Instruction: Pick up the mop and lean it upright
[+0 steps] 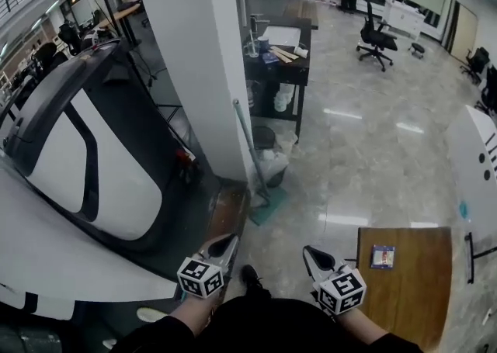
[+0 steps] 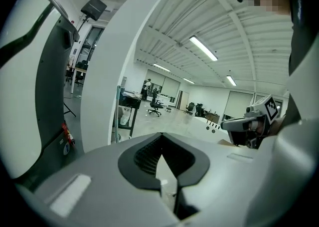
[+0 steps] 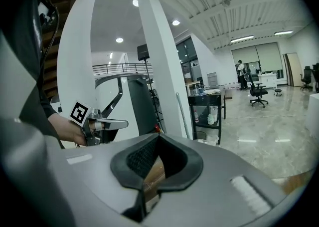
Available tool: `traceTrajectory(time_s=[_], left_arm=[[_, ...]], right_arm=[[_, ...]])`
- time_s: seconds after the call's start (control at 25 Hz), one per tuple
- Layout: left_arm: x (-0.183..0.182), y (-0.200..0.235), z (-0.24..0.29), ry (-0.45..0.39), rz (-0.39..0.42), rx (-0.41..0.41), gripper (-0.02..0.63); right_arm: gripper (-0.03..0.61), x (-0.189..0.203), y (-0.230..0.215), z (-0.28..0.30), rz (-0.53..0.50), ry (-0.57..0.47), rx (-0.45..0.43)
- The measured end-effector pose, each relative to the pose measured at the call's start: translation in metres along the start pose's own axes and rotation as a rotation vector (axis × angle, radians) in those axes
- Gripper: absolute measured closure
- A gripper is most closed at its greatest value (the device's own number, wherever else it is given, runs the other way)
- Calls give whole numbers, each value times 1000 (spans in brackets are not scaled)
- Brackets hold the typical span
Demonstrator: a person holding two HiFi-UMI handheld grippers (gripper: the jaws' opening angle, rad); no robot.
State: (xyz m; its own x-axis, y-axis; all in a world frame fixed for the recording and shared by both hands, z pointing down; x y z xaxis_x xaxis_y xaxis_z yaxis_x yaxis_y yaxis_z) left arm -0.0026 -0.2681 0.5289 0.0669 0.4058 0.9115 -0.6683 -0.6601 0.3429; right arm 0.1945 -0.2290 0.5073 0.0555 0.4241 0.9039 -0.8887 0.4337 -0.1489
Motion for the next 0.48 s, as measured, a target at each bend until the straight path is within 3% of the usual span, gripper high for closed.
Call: traceTrajectory(time_s=[0.24, 0.48], left_arm=[[-8, -91, -49, -54, 5, 13, 594], [-22, -143, -78, -91, 64, 101, 594]], right_arm=[[577, 37, 24, -52, 41, 36, -54], [577, 46, 55, -91, 27, 32, -50]])
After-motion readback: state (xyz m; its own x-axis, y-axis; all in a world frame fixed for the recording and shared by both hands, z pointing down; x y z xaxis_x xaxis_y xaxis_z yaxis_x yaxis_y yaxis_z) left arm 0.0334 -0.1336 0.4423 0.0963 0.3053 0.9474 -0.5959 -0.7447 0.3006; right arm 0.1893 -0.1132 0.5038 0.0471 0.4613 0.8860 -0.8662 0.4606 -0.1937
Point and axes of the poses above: the fingertips, and each gripper's own axes: z forward along the fingers, y to its left, x out of its underside, the point moved 1 cm from there along -z, backward along the fingers, and after that the axes turned 11 degrees about x, right-handed, at the moved point
